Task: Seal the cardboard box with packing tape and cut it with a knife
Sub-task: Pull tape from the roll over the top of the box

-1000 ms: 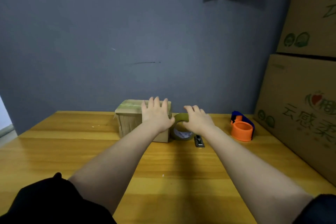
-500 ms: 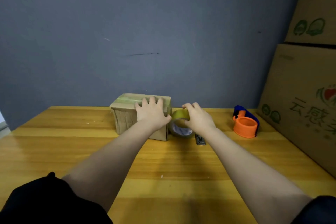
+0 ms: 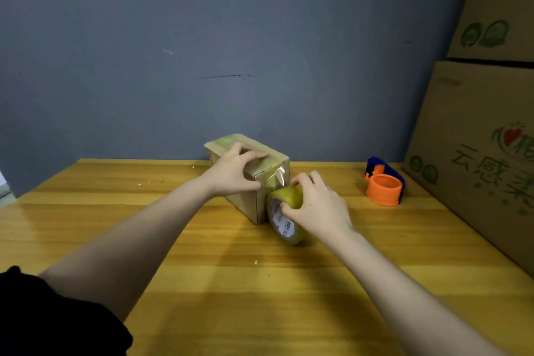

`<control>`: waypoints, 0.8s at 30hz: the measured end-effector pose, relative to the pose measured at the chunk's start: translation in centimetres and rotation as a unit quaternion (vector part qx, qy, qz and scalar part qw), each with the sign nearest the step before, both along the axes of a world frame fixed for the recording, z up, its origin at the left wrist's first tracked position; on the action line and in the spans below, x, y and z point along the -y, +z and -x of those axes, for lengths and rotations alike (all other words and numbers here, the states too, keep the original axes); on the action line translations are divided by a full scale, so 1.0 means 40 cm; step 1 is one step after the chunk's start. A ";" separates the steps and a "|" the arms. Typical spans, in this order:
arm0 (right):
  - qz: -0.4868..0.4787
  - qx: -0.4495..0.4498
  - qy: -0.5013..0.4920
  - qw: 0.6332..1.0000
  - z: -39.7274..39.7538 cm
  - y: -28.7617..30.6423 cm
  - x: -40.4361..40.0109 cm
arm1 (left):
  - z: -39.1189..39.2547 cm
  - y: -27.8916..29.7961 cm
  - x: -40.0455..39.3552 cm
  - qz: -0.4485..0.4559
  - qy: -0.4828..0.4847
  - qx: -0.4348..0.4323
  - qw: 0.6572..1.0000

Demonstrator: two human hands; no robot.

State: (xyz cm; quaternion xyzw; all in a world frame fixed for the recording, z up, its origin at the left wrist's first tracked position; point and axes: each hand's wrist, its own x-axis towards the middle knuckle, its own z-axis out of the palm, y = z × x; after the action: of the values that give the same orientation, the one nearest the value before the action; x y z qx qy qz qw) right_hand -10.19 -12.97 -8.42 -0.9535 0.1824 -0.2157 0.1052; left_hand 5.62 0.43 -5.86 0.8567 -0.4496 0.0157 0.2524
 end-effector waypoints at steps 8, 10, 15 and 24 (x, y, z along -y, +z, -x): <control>-0.132 0.029 -0.011 0.991 0.024 -0.036 -0.085 | 0.001 -0.004 0.007 0.003 -0.064 -0.025 0.998; -0.167 0.043 -0.011 0.985 0.025 -0.040 -0.092 | 0.001 -0.013 0.016 0.022 -0.060 -0.031 0.998; -0.254 0.064 0.016 0.965 0.033 -0.057 -0.109 | -0.009 -0.041 0.021 0.042 -0.041 0.012 0.998; -0.286 0.089 0.030 0.954 0.037 -0.075 -0.131 | -0.022 -0.053 0.021 0.061 -0.078 0.019 0.995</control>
State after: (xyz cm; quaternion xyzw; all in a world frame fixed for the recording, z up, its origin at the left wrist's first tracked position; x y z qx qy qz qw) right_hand -11.67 -7.72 -11.41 -0.8657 0.1980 -0.2350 0.3952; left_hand 6.50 -0.39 -7.99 0.8015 -0.5183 0.0398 0.2957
